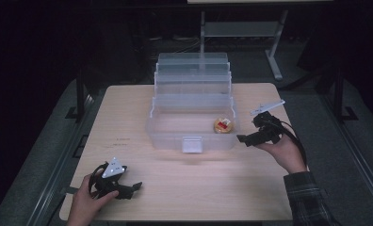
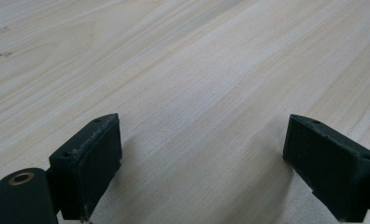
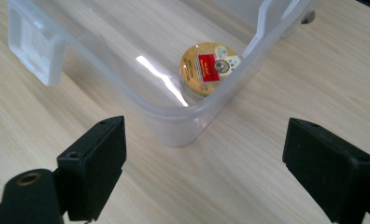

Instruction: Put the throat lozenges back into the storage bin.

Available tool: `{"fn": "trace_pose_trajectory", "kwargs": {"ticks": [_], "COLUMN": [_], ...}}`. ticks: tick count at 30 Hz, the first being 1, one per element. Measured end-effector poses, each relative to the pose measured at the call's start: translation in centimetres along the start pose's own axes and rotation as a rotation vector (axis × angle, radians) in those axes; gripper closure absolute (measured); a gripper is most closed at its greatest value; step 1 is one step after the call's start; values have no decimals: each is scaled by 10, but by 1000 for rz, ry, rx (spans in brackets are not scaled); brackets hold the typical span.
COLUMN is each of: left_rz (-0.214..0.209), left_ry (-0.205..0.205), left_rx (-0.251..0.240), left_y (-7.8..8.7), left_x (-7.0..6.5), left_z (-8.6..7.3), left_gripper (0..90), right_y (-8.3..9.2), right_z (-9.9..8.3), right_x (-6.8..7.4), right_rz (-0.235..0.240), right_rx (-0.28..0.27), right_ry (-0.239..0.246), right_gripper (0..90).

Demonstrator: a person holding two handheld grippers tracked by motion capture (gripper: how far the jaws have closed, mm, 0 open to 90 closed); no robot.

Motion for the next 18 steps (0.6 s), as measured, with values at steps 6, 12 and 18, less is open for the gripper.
{"fn": "trace_pose_trajectory", "kwargs": {"ticks": [6, 12, 18], "left_rz": [0, 0, 0], "left_ry": [0, 0, 0], "left_rx": [0, 0, 0], "left_y": [0, 0, 0], "left_x": [0, 0, 0], "left_z": [0, 0, 0], "left_gripper": [108, 107, 108], "right_y": [1, 1, -1], "right_z": [-13, -25, -39], "right_x": [0, 0, 0], "right_rz": [-6, -1, 2], "right_rx": [5, -3, -9], "right_ry": [-8, -26, -49], "right_gripper": [122, 111, 98]}}
Point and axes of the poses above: each handheld gripper's, and its own axes: y roughly backward along the jaws, z roughly out of its top, x roughly to its left, the point moved 2 cm from there along -y, roughly forward along the jaws
